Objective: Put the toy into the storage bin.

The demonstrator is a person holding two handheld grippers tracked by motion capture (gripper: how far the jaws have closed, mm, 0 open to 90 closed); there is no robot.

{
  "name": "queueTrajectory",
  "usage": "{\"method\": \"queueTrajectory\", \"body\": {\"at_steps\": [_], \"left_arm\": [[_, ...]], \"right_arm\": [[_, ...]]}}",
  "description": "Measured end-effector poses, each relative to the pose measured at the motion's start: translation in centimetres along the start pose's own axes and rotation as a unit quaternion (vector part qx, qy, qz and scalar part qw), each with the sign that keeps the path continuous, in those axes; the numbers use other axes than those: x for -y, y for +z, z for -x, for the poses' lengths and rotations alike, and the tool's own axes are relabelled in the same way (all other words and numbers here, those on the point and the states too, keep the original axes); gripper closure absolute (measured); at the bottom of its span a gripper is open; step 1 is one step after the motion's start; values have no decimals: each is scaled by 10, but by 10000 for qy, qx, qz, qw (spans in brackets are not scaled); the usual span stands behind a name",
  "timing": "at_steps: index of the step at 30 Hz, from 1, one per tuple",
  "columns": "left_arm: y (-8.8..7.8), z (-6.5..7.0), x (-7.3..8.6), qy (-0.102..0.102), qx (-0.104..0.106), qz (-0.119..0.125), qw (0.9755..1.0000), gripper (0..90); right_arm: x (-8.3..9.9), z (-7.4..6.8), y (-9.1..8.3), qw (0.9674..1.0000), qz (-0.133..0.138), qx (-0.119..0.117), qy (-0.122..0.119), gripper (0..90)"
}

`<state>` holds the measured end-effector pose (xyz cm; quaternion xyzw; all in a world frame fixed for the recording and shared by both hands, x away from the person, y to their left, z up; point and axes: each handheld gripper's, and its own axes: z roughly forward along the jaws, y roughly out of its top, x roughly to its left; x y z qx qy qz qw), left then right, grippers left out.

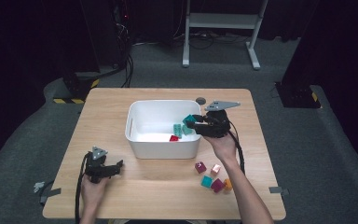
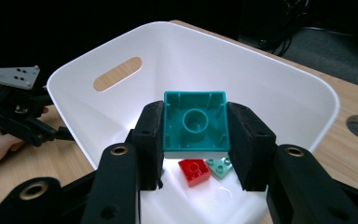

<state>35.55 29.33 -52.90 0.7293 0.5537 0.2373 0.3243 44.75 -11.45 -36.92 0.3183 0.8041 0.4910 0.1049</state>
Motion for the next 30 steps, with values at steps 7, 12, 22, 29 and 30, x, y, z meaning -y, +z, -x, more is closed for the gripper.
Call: {"method": "queueTrajectory", "body": {"at_steps": [7, 12, 22, 29, 30], "left_arm": [[0, 0, 0, 2, 0, -1, 10000, 147], [0, 0, 0, 2, 1, -1, 10000, 147], [0, 0, 0, 14, -1, -9, 10000, 147], [0, 0, 0, 21, 2, -15, 10000, 147], [0, 0, 0, 21, 1, -15, 10000, 147]], "right_arm": [[-7, -3, 19, 9999, -124, -109, 19, 589], [-10, -7, 32, 9997, -221, -141, -24, 589], [-14, -13, 52, 9991, -390, -155, -3, 588], [-13, -18, 61, 9984, -549, -104, -110, 579], [-13, -18, 62, 9983, -559, -84, -114, 566]]}}
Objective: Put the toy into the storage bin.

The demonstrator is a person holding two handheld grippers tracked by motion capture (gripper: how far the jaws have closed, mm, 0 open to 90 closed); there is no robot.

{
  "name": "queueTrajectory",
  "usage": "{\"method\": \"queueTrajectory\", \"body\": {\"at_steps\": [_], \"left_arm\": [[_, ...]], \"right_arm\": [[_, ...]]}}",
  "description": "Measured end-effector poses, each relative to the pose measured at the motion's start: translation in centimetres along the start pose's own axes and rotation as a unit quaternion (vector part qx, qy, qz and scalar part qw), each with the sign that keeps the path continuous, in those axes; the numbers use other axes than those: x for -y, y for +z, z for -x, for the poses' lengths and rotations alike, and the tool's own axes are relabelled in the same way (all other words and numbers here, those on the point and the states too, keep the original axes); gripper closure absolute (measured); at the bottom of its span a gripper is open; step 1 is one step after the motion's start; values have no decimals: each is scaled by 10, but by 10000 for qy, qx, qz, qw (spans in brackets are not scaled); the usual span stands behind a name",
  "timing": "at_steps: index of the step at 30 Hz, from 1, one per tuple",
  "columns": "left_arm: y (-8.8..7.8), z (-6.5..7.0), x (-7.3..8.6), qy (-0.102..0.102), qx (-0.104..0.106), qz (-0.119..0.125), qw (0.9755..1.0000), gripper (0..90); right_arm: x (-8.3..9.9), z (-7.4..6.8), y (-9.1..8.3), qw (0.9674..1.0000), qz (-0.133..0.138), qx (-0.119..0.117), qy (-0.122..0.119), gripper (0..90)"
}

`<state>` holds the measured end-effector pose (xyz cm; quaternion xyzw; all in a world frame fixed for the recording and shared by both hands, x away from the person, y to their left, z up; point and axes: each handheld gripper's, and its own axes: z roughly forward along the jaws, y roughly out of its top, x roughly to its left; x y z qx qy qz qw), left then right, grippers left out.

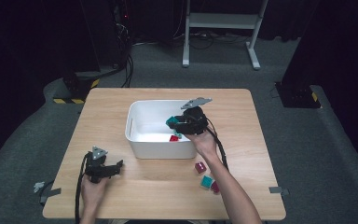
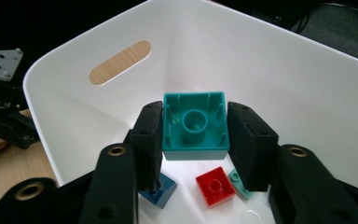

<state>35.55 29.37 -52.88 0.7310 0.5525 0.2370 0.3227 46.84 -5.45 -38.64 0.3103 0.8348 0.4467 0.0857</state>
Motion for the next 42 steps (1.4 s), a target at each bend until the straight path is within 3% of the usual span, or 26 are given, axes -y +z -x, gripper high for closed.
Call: {"method": "queueTrajectory", "body": {"at_steps": [6, 15, 25, 42], "left_arm": [[0, 0, 0, -3, 1, 2, 10000, 147], [0, 0, 0, -19, 2, 16, 10000, 147], [0, 0, 0, -18, 3, 14, 10000, 147], [0, 0, 0, -19, 2, 15, 10000, 147]], "right_arm": [[1, 0, -1, 10000, 22, 50, 29, 448], [2, -1, -16, 9997, 230, 24, -6, 364], [21, 2, -53, 9978, 647, 167, 52, 374], [74, 10, -102, 9947, 838, 527, 285, 390]]}}
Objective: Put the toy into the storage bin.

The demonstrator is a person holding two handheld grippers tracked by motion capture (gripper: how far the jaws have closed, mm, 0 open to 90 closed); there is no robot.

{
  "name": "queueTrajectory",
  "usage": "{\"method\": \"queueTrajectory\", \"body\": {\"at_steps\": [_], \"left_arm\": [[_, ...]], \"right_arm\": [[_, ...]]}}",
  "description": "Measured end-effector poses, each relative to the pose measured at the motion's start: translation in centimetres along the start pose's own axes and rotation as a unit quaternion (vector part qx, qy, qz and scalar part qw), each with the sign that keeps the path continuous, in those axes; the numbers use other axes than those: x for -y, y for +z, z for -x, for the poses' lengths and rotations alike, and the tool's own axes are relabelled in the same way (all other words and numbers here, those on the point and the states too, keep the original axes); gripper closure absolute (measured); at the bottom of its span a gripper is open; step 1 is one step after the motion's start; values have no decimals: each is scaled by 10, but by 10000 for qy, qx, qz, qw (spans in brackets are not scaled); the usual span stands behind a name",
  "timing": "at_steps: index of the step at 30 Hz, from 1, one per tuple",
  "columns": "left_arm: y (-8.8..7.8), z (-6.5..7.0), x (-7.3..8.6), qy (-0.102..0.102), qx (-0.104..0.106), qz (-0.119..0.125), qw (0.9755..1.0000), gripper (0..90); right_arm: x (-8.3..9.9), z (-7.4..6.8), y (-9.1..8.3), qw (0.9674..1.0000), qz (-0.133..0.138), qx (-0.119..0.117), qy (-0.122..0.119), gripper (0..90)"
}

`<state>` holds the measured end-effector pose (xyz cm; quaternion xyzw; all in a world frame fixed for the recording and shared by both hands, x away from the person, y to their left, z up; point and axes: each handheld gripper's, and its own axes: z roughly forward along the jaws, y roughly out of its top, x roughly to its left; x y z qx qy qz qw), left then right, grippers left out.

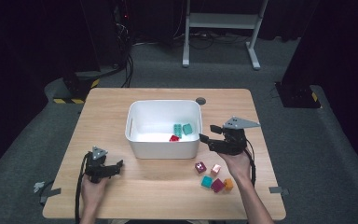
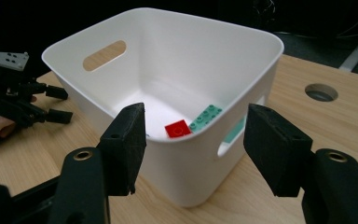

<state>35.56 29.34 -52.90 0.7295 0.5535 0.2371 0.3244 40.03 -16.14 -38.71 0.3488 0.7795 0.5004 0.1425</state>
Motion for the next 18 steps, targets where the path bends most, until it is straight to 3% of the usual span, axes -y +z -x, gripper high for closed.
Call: {"method": "queueTrajectory", "body": {"at_steps": [9, 18], "left_arm": [[0, 0, 0, -1, 0, 1, 10000, 147], [0, 0, 0, -4, -4, -2, 10000, 148]], "right_arm": [[39, 2, -21, 9995, -80, 296, 82, 386], [78, 7, -21, 9982, -428, 351, 224, 386]]}}
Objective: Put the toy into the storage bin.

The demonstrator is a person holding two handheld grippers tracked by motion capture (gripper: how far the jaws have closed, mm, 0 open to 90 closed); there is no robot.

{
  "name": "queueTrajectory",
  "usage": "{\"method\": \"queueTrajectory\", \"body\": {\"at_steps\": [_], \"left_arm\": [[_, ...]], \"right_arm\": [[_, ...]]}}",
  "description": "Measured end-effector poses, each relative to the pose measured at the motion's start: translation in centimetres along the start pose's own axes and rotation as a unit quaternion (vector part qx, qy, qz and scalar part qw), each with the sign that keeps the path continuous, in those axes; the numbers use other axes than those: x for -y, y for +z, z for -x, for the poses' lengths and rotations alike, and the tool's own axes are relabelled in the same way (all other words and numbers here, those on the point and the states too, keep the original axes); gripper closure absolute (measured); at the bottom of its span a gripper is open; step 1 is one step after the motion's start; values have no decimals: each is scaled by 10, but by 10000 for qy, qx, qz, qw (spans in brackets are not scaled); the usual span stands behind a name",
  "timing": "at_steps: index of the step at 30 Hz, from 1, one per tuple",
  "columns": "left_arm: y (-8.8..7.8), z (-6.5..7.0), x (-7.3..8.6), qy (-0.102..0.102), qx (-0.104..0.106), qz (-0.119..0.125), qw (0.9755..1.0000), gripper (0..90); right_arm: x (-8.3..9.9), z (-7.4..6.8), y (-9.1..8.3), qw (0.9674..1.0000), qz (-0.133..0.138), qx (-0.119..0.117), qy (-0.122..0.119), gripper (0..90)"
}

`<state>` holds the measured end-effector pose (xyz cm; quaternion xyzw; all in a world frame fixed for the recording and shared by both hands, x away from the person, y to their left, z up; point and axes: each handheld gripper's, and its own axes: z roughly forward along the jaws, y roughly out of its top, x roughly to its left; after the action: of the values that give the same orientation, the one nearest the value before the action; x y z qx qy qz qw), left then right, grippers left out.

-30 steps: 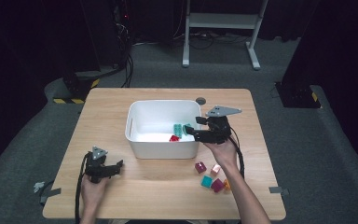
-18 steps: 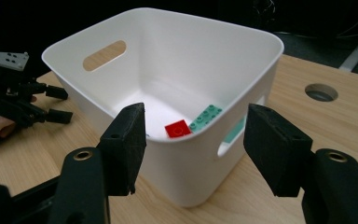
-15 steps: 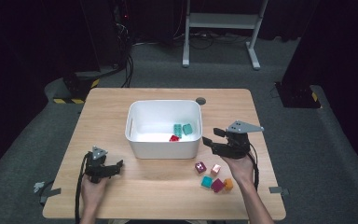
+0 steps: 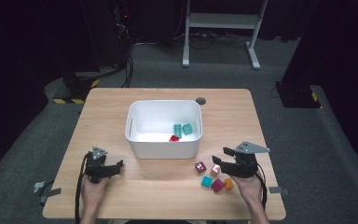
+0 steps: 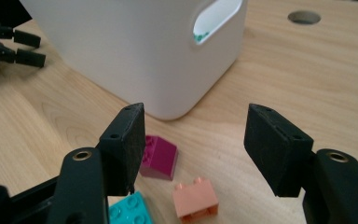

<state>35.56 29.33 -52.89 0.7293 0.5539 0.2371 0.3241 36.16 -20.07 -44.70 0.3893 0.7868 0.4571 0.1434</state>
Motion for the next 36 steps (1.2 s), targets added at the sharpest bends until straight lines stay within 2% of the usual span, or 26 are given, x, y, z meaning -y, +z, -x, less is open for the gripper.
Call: {"method": "queueTrajectory", "body": {"at_steps": [10, 15, 25, 29, 36], "left_arm": [[0, 0, 0, 0, -1, -1, 10000, 148], [0, 0, 0, 0, -1, -1, 10000, 148], [0, 0, 0, -1, -3, 1, 10000, 148], [0, 0, 0, -2, -3, 0, 10000, 148], [0, 0, 0, -1, -3, -1, 10000, 148]], "right_arm": [[27, 5, 9, 9996, -277, -62, 68, 396], [36, 10, 16, 9987, -455, -200, 110, 401], [42, 14, 26, 9972, -719, -176, 101, 422], [43, 14, 28, 9971, -743, -155, 31, 488], [44, 14, 31, 9964, -827, -208, 18, 527]]}}
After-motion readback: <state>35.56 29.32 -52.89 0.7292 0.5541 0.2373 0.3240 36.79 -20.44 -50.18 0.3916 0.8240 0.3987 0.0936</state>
